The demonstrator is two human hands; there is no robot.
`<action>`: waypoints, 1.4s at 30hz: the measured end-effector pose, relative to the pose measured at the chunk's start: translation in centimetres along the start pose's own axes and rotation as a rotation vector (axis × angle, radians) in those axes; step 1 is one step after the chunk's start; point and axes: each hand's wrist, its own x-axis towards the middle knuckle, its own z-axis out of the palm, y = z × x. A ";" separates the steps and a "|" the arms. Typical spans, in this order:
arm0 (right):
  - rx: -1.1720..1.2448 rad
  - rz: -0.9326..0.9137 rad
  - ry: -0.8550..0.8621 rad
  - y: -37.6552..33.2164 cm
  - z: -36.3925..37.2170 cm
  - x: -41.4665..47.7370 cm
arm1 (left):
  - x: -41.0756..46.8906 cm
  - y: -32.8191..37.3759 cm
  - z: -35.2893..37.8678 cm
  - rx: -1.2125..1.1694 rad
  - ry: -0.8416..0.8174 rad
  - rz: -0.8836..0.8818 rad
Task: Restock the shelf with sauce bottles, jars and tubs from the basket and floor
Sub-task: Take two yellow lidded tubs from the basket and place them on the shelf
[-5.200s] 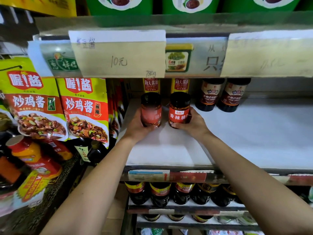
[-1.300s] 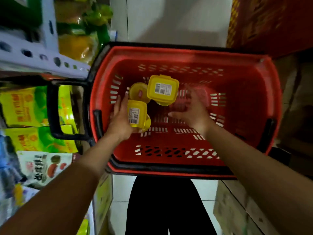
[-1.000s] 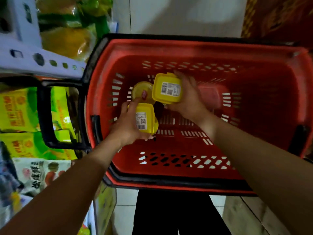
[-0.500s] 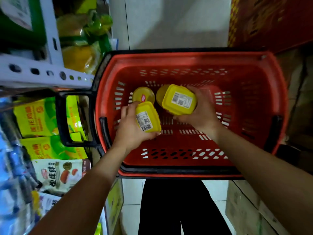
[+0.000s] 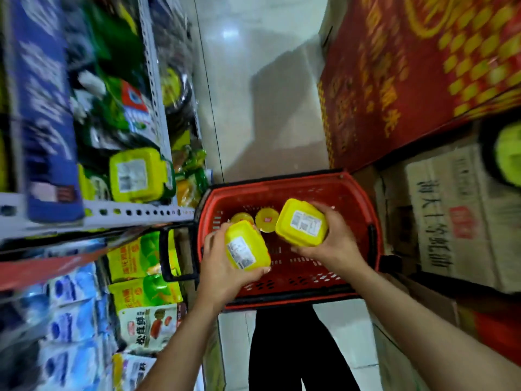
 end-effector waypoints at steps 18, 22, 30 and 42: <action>-0.039 -0.076 0.187 -17.4 -13.2 -13.9 | -13.2 17.5 -10.0 -0.023 -0.003 0.139; -0.008 -0.101 0.227 -18.3 -15.7 -16.8 | -15.0 19.9 -10.0 0.027 -0.030 0.235; 0.096 -0.115 0.343 -17.9 -17.3 -20.3 | -16.4 22.8 -9.3 0.115 -0.116 0.391; 0.248 -0.024 0.668 -17.4 -14.9 -30.5 | -17.5 22.8 -10.0 0.201 -0.347 0.635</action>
